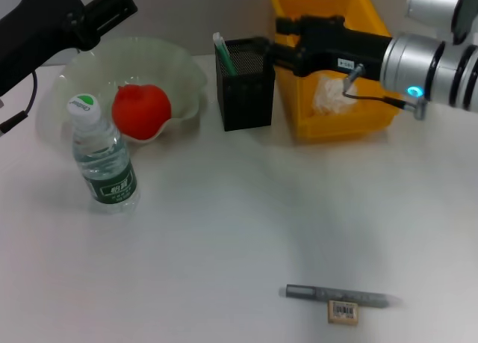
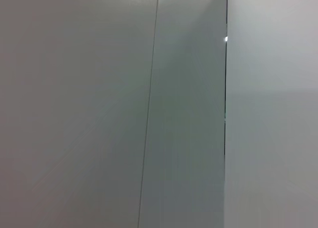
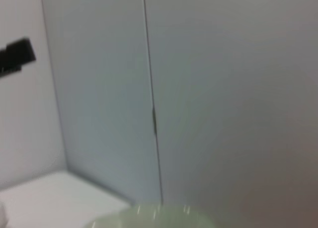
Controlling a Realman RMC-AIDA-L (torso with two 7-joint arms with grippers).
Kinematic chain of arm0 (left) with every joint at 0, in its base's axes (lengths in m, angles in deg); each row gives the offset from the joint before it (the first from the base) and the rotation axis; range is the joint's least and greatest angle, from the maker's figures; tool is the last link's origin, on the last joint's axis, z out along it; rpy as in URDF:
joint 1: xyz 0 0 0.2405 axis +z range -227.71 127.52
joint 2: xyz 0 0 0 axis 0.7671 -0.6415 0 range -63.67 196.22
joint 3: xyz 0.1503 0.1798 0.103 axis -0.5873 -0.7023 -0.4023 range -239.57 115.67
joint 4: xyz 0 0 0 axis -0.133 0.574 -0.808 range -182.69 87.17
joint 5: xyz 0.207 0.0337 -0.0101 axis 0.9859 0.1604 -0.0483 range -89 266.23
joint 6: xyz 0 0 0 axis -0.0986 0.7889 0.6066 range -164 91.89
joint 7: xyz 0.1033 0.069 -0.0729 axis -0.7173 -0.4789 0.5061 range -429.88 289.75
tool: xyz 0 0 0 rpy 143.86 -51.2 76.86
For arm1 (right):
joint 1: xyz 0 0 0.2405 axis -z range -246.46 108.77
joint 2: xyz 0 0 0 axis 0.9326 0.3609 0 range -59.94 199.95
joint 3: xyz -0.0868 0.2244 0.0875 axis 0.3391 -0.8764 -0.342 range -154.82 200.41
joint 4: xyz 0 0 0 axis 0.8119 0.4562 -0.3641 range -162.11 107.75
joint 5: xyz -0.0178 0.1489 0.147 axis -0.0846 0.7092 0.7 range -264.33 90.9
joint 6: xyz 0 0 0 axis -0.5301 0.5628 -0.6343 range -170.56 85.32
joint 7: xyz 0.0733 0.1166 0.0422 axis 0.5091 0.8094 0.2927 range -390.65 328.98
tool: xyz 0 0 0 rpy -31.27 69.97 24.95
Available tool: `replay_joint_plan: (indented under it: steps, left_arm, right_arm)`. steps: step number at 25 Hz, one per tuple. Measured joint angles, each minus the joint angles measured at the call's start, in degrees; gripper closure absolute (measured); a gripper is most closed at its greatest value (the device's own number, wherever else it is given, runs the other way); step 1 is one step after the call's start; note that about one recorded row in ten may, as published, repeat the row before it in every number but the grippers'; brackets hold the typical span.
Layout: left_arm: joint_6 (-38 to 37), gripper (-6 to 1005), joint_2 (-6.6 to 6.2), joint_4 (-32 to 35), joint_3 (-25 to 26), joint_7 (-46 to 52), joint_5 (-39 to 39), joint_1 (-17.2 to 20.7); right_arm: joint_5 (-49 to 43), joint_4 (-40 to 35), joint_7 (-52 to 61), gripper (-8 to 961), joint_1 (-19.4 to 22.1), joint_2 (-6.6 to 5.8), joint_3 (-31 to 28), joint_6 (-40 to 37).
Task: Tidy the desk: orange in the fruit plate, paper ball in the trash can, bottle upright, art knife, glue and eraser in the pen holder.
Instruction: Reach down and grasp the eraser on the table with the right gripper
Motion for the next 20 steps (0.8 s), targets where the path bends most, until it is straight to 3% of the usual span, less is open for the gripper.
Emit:
replay_joint_plan:
  steps: [2,5,9,14,20]
  left_arm:
    - [0.0,273,0.00,0.0,0.2,0.0,0.0,0.0]
    - [0.4,273,0.04,0.0,0.5,0.0,0.2,0.0]
    - [0.6,274,0.06,-0.1,0.5,0.0,0.2,0.2]
    - [0.6,274,0.09,-0.1,0.5,0.0,0.0,0.4]
    - [0.6,274,0.09,-0.1,1.0,0.0,0.0,0.4]
  right_arm:
    - [-11.3,-5.1,12.6,402,0.7,0.03,-1.7,-3.7]
    - [-17.9,-7.6,18.6,406,0.0,-0.07,-4.4,-9.0]
    - [-26.7,-13.2,25.9,408,-2.1,-0.45,-10.2,-23.4]
    - [-32.4,-17.5,31.7,410,-4.5,-0.89,-12.8,-31.9]
    - [-41.3,-19.4,37.9,411,-10.8,-2.06,-13.2,-42.6]
